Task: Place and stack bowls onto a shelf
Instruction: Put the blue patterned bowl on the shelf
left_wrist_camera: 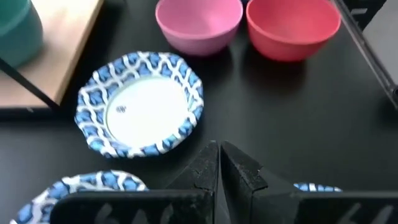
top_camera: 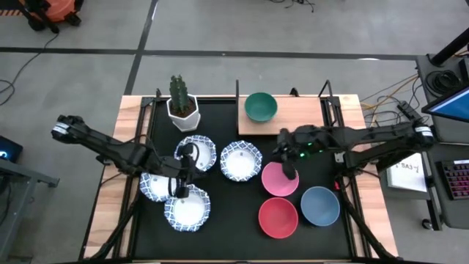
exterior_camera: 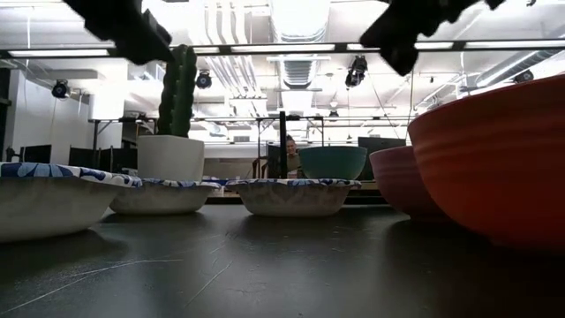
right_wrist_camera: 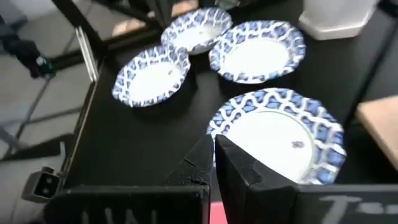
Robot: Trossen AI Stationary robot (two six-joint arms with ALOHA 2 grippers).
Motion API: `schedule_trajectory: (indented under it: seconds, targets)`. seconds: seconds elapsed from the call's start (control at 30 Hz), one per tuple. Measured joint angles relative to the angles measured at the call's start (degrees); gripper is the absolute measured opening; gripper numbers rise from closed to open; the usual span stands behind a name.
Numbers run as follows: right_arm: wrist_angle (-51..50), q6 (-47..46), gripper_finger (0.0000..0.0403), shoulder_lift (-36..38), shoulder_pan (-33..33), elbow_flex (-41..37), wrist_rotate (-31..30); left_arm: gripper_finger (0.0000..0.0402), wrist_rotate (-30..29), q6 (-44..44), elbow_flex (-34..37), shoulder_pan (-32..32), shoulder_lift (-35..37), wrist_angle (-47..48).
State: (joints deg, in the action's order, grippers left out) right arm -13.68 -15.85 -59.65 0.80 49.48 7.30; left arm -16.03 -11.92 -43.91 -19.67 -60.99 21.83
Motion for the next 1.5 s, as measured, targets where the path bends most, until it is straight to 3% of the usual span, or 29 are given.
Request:
schedule_trajectory:
  seconds: [0.37, 0.73, 0.9, 1.17, 1.3, 1.5]
  targets:
    - [-1.0, 2.8, 0.0009, -17.9, 6.1, 15.2, -2.1, 0.0000, 0.0, -1.1, 4.2, -1.4, 0.1, -2.8]
    - [-20.6, 2.8, 0.0009, -34.5, 8.4, 31.8, -9.3, 0.0000, 0.0, -4.2, 4.3, -3.2, 0.7, -2.9]
    - [-25.4, 3.8, 0.0009, -39.4, 8.4, 35.7, -9.4, 0.0000, 0.0, -7.0, 4.3, -4.6, 0.8, -2.3]
    - [-24.6, 7.0, 0.0010, -43.7, 8.3, 37.5, -10.4, 0.0000, 0.0, -8.2, 4.3, -7.5, 0.7, -2.2]
    - [-24.4, 7.1, 0.0034, -45.0, 8.3, 37.6, -10.3, 0.0000, 0.0, -8.3, 4.3, -8.0, 0.7, -2.2]
    - [-22.9, 6.2, 0.0126, -47.4, 8.3, 37.6, -11.1, 0.0000, -0.1, -8.3, 4.3, -8.0, 0.7, -2.1]
